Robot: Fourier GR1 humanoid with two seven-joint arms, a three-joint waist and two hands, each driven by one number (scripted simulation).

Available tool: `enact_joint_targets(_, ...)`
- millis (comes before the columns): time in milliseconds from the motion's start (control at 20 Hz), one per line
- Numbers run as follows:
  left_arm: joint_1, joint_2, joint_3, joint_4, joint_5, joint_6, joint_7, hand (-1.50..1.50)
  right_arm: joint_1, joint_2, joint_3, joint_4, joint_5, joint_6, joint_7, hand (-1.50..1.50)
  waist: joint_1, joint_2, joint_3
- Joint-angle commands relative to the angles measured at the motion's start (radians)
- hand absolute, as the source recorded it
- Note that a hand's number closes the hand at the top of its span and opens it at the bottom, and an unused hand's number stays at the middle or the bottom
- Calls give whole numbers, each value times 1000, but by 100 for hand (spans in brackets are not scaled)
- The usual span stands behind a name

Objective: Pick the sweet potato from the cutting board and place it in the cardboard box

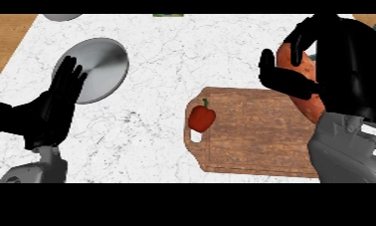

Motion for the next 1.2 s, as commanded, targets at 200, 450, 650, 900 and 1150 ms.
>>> enact_joint_targets(200,-45,-36,-35,12,-58,64,17,0,17,-193,-195,220,3,-94,-205,150,2,4,0)
enact_joint_targets(450,19,-14,-18,-28,-2,-6,-6,0,57,-259,-259,406,-1,-216,-380,150,10,2,0)
enact_joint_targets(650,-19,-7,-8,71,-14,-15,-46,0,16,-292,-297,588,3,-291,-468,150,8,4,0)
enact_joint_targets(900,-35,-1,3,17,-3,4,6,0,42,-372,-233,740,72,-170,-503,150,19,8,0)
enact_joint_targets(1150,-45,12,7,4,-1,1,33,0,8,-387,-280,914,8,-40,-520,-150,15,4,1)
